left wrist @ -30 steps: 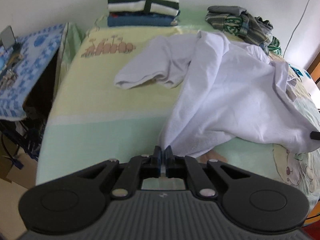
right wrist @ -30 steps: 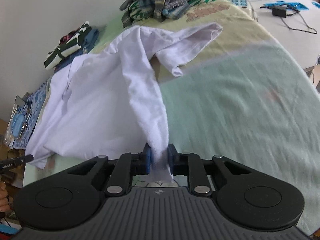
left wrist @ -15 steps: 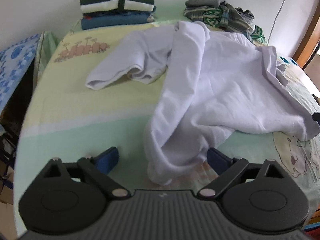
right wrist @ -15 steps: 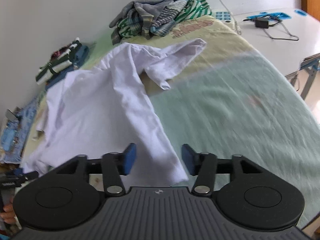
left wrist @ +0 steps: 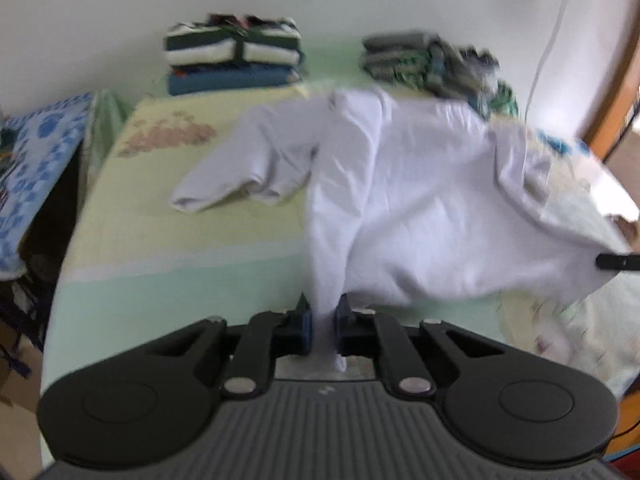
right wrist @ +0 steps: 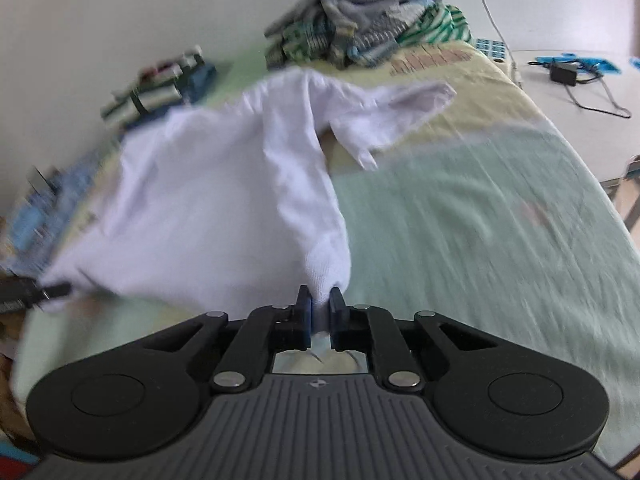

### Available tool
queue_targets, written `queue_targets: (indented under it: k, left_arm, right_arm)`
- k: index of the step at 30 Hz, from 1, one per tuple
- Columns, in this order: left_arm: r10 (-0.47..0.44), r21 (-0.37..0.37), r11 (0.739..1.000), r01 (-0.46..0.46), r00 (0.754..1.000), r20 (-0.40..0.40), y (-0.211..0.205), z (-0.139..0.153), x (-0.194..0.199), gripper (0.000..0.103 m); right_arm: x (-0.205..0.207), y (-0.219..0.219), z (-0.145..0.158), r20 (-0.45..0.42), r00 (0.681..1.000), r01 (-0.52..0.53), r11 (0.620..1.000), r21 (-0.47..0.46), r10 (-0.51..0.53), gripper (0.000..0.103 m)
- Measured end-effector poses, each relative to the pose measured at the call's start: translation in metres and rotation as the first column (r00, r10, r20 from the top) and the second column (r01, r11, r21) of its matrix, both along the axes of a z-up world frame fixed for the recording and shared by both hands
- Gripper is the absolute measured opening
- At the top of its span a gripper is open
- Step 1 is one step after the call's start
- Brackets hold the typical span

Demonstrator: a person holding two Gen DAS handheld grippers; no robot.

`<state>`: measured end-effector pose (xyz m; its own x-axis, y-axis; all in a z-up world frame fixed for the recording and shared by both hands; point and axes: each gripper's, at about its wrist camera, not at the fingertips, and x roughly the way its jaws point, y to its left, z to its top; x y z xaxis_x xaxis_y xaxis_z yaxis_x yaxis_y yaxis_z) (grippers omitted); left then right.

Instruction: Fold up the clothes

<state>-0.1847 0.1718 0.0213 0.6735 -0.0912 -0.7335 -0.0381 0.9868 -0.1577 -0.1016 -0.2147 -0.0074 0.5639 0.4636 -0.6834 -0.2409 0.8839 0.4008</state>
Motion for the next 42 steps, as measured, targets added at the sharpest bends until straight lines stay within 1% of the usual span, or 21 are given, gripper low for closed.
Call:
queue_targets:
  k: [2,5,9,12,14,16,22,23,26,27,28,30,32,33,35,36,38,39,40,41,42]
  left_arm:
    - [0.026,-0.027,0.999,-0.026,1.0,0.013,0.003,0.011,-0.009,0.007]
    - [0.064,-0.023,0.998,-0.063,0.998,0.02,0.004,0.024,-0.025,0.007]
    - [0.108,-0.038,0.993,-0.108,0.994,0.01,0.008,0.036,-0.045,0.007]
    - [0.131,-0.032,0.991,-0.131,0.991,-0.003,0.008,0.042,-0.059,0.007]
    - [0.139,-0.053,0.989,-0.14,0.99,-0.03,0.01,0.041,-0.069,0.007]
    - [0.137,-0.073,0.987,-0.142,0.988,-0.067,0.012,0.036,-0.077,0.007]
    - [0.108,-0.077,0.989,-0.124,0.977,-0.185,0.006,0.009,-0.094,0.008]
    - [0.097,-0.075,0.991,-0.115,0.974,-0.205,0.004,0.003,-0.095,0.008]
    - [0.067,-0.026,0.997,-0.077,0.961,-0.267,-0.004,-0.014,-0.097,0.011]
    - [0.065,-0.013,0.997,-0.072,0.956,-0.286,-0.004,-0.019,-0.098,0.014]
    - [0.067,0.003,0.998,-0.07,0.95,-0.304,-0.003,-0.023,-0.099,0.024]
    - [0.071,0.019,0.997,-0.068,0.942,-0.328,0.001,-0.029,-0.102,0.034]
    - [0.069,0.033,0.998,-0.062,0.937,-0.341,0.006,-0.031,-0.108,0.041]
    - [0.066,0.044,0.998,-0.055,0.936,-0.347,0.007,-0.031,-0.11,0.042]
    - [0.066,0.096,0.995,-0.034,0.934,-0.352,0.01,-0.027,-0.114,0.039]
    - [0.066,0.122,0.992,-0.025,0.935,-0.349,0.012,-0.023,-0.115,0.036]
    - [0.061,0.148,0.989,-0.012,0.943,-0.327,0.017,-0.01,-0.114,0.036]
    - [0.046,0.152,0.988,0.002,0.95,-0.308,0.019,-0.002,-0.114,0.038]
    - [0.023,0.151,0.988,0.021,0.959,-0.283,0.021,0.007,-0.114,0.048]
    - [0.001,0.151,0.988,0.04,0.966,-0.258,0.022,0.016,-0.113,0.055]
    - [-0.017,0.153,0.987,0.052,0.974,-0.225,0.023,0.023,-0.111,0.068]
  right_arm:
    - [0.004,-0.004,0.011,-0.011,1.0,-0.022,0.997,0.077,0.023,0.009]
    - [0.006,-0.009,0.026,-0.014,0.997,-0.075,0.987,0.14,0.078,0.009]
    - [0.002,-0.018,0.041,-0.031,0.987,-0.149,0.971,0.187,0.157,0.009]
    - [-0.002,-0.028,0.052,-0.042,0.976,-0.201,0.956,0.212,0.214,0.009]
    - [-0.004,-0.036,0.056,-0.055,0.97,-0.22,0.948,0.229,0.238,0.009]
    - [-0.009,-0.04,0.05,-0.096,0.958,-0.244,0.946,0.212,0.269,0.009]
    - [-0.025,-0.051,0.031,-0.228,0.909,-0.321,0.934,0.157,0.35,0.009]
    - [-0.028,-0.05,0.024,-0.253,0.899,-0.334,0.933,0.132,0.358,0.009]
    - [-0.036,-0.045,0.002,-0.316,0.879,-0.356,0.932,0.061,0.357,0.009]
    - [-0.036,-0.045,0.002,-0.321,0.877,-0.361,0.931,0.048,0.357,0.009]
    - [-0.035,-0.045,0.002,-0.325,0.876,-0.365,0.93,0.037,0.357,0.009]
    - [-0.034,-0.044,0.003,-0.332,0.873,-0.373,0.928,0.015,0.357,0.009]
    - [-0.034,-0.043,0.004,-0.34,0.87,-0.382,0.924,-0.007,0.357,0.01]
    - [-0.033,-0.043,0.005,-0.343,0.869,-0.386,0.922,-0.019,0.356,0.01]
    - [-0.033,-0.042,0.006,-0.35,0.866,-0.394,0.918,-0.041,0.356,0.017]
    - [-0.032,-0.042,0.006,-0.354,0.865,-0.398,0.916,-0.052,0.356,0.018]
    - [-0.031,-0.041,0.007,-0.361,0.862,-0.406,0.911,-0.074,0.355,0.021]
    - [-0.028,-0.041,0.013,-0.339,0.87,-0.4,0.915,-0.061,0.358,0.022]
    - [-0.025,-0.042,0.021,-0.313,0.879,-0.393,0.919,-0.044,0.36,0.027]
    - [-0.022,-0.043,0.028,-0.286,0.887,-0.386,0.922,-0.027,0.362,0.034]
    - [-0.019,-0.044,0.035,-0.26,0.895,-0.379,0.925,-0.01,0.364,0.038]
